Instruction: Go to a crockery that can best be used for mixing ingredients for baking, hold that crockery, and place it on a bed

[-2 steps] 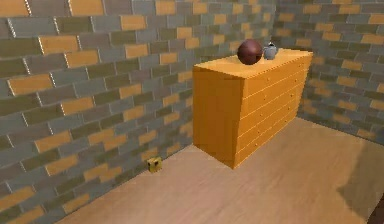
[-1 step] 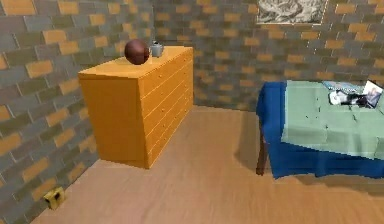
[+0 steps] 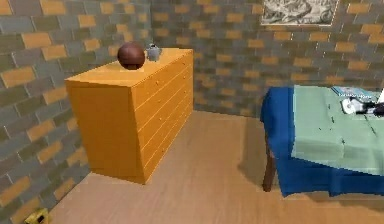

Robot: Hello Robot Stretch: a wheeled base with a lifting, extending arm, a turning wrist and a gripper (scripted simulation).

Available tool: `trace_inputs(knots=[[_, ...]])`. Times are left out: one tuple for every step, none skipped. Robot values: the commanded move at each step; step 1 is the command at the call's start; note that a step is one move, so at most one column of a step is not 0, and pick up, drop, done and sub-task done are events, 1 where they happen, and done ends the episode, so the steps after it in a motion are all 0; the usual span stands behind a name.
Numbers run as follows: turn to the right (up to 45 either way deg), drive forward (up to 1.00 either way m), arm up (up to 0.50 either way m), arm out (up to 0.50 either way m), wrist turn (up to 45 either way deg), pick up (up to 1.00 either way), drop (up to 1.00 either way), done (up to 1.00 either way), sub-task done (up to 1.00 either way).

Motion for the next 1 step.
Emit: trace_inputs(knots=[[3.0,0.0,0.0,0.0,0.0,0.0,0.0,0.0,0.0]])
